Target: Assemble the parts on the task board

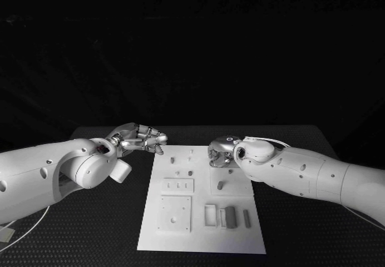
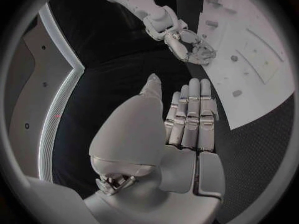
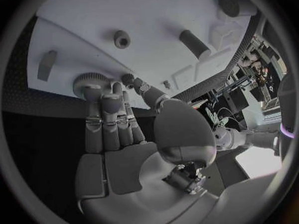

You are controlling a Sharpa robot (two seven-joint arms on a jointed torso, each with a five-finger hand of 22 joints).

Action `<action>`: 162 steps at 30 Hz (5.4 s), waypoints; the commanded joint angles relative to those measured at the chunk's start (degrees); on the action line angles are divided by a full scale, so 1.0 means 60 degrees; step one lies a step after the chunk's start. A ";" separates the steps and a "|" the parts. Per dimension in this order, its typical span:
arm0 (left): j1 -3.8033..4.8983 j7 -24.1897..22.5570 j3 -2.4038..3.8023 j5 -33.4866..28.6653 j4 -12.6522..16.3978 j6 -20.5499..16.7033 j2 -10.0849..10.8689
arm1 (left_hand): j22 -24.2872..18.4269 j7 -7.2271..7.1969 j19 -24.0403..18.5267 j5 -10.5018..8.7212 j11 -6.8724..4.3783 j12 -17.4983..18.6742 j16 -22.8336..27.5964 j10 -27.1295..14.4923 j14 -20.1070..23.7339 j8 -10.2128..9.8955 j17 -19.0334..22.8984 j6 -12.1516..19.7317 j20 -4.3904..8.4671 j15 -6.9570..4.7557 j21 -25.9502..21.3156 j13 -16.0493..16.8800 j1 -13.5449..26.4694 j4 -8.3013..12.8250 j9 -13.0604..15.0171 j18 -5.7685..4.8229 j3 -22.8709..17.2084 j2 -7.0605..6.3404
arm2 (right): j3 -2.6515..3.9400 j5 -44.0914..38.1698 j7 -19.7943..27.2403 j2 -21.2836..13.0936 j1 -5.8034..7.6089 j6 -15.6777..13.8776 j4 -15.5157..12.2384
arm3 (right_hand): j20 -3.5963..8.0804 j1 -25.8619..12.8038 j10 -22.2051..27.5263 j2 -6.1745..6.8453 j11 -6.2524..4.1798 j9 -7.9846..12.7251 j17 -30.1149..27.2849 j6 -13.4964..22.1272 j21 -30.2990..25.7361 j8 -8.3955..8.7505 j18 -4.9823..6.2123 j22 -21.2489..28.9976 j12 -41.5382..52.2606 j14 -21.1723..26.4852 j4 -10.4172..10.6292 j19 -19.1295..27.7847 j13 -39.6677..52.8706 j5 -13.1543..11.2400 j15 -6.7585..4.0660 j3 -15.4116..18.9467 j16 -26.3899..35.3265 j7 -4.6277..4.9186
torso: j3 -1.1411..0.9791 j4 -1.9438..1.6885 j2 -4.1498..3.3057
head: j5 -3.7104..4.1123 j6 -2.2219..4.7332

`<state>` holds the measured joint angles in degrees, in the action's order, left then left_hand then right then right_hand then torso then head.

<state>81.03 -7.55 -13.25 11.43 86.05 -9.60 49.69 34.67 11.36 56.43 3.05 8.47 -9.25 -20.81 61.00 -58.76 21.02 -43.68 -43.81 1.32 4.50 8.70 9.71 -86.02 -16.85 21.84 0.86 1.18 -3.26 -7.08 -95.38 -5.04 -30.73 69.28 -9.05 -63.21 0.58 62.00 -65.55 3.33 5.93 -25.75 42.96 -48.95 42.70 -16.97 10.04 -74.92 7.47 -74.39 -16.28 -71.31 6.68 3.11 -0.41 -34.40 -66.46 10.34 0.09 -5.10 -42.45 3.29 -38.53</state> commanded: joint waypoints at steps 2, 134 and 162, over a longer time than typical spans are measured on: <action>0.0013 -0.0050 0.0002 0.0011 0.0009 0.0021 -0.0037 | 0.0016 0.0031 0.0072 0.0002 0.0007 0.0071 0.0044 0.0048 -0.0076 -0.0008 -0.0014 -0.0083 -0.0003 -0.0016 -0.0046 -0.0006 0.0089 0.0015 -0.0015 0.0034 -0.0065 -0.0009 | 0.0002 -0.0136 -0.0040 0.0012 -0.0023 0.0311 -0.0007 | 0.0150 -0.0035 -0.0078 0.0095 0.0015 -0.0016 -0.0013 -0.0081 0.0063 -0.0061 0.0826 -0.0242 -0.0044 0.0021 0.0016 0.0160 0.0015 0.0038 -0.0016 -0.0069 -0.0040 -0.0017 | -0.0029 0.0014 -0.0078 | -0.0017 0.0038; 0.0453 0.0005 -0.0027 -0.0028 0.0140 0.0053 -0.0102 | 0.0052 -0.0019 0.0055 -0.0005 -0.0027 0.0279 0.0277 0.0245 -0.0112 -0.0054 -0.0229 -0.0256 -0.0010 -0.0006 -0.0135 0.0033 0.0249 0.0018 -0.0075 0.0023 -0.0140 -0.0046 | 0.0505 -0.1206 -0.1072 0.1805 -0.0118 -0.2454 0.1190 | 0.0249 0.0314 -0.0912 -0.0074 -0.0289 -0.0341 -0.0047 -0.0840 0.1008 -0.0349 0.0826 -0.0223 0.0158 -0.0033 -0.0061 0.0135 0.0495 0.0040 -0.0307 -0.0427 -0.0930 -0.0345 | -0.0044 -0.0101 -0.0515 | -0.0138 0.0188; 0.0461 0.0012 -0.0028 -0.0025 0.0151 0.0077 -0.0086 | 0.0061 -0.0017 0.0061 -0.0004 -0.0025 0.0318 0.0314 0.0261 -0.0127 -0.0073 -0.0261 -0.0260 -0.0010 -0.0007 -0.0144 0.0038 0.0235 0.0017 -0.0089 0.0024 -0.0144 -0.0063 | 0.0322 -0.1237 -0.1180 0.1927 -0.0142 -0.2199 0.1423 | 0.0242 0.0312 -0.0915 -0.0044 -0.0287 -0.0349 -0.0060 -0.0843 0.1034 -0.0339 0.0827 -0.0220 0.0144 -0.0022 -0.0051 0.0148 0.0509 0.0037 -0.0305 -0.0425 -0.0950 -0.0342 | -0.0031 -0.0117 -0.0549 | -0.0097 0.0179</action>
<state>83.69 -7.19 -13.46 11.34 86.74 -9.61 49.16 34.95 11.34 56.43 3.05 8.19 -7.74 -19.25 62.13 -59.17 20.80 -45.20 -45.04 1.31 4.50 8.04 9.88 -84.88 -16.70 21.40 0.85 0.73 -3.47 -5.09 -101.95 -11.55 -19.13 68.54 -23.42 -54.76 1.81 63.89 -70.75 2.66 4.19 -27.75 42.69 -53.55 48.68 -18.79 8.92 -74.93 8.37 -74.60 -16.67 -70.54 9.65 3.10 -2.05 -36.69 -71.87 8.29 -0.13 -5.78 -45.71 2.62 -37.39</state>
